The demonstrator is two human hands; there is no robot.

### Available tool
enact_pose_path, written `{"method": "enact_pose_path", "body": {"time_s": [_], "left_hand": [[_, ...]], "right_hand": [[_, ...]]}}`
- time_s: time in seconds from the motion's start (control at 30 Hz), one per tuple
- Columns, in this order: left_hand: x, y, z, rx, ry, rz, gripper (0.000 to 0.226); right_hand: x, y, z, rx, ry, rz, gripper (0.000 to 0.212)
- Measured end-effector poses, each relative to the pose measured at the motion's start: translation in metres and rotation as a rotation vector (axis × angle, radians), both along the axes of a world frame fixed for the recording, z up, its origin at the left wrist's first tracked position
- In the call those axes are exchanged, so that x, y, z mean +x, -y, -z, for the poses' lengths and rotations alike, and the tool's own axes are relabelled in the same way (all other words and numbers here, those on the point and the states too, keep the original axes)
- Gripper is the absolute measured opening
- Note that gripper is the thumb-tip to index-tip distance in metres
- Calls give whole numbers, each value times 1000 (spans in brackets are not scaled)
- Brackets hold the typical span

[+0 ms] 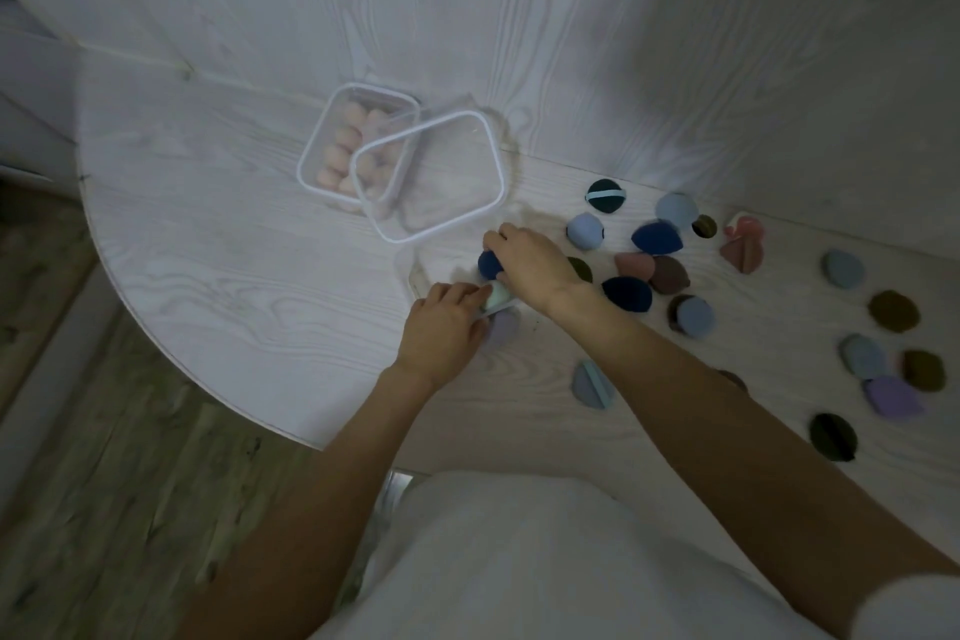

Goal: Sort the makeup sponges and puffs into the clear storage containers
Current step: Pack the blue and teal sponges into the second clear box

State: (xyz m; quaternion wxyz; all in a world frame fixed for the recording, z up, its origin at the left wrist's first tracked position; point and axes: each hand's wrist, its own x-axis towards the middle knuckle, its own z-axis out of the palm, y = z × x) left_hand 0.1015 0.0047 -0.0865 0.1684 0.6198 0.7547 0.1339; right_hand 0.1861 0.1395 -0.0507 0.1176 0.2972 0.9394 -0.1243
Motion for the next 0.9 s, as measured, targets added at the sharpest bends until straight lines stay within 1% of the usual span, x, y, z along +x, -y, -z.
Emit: {"method": "enact_pose_path", "body": {"time_s": [0.13,0.23,0.3,0.37,0.43,0.47,0.5,0.6,0.63,0.73,0.83,0.9], "left_hand": [[0,1,1,-23,-7,8,44],[0,0,0,-51,-6,4,47],[1,0,-1,-41,16,-2,46],[1,1,-3,-20,71,-30,39],[1,2,-3,-7,105,-67,32],[1,3,-3,-2,108,-69,30],[1,3,-3,3,108,-64,29],[2,4,-5,0,109,-51,30],[2,4,-6,-4,108,-50,32],[0,3,-8,-8,95,-39,34],[-1,3,-11,4,80,-38,34],[0,5,-11,21,67,-35,35]], "right_hand": [[0,0,2,-16,83,19,26],[7,-1,-1,-15,30,-13,31],[17,2,-11,-59,-65,10,35],[34,7,-20,-75,-231,113,34],[59,10,-27,-23,-405,234,27],[74,11,-29,15,-453,297,24],[89,9,-27,55,-458,352,22],[125,-7,-5,136,-293,469,28],[131,-12,4,120,-222,468,32],[138,-17,18,51,-58,361,43],[141,-16,12,19,-10,385,38],[140,-14,-6,25,-46,435,35]]}}
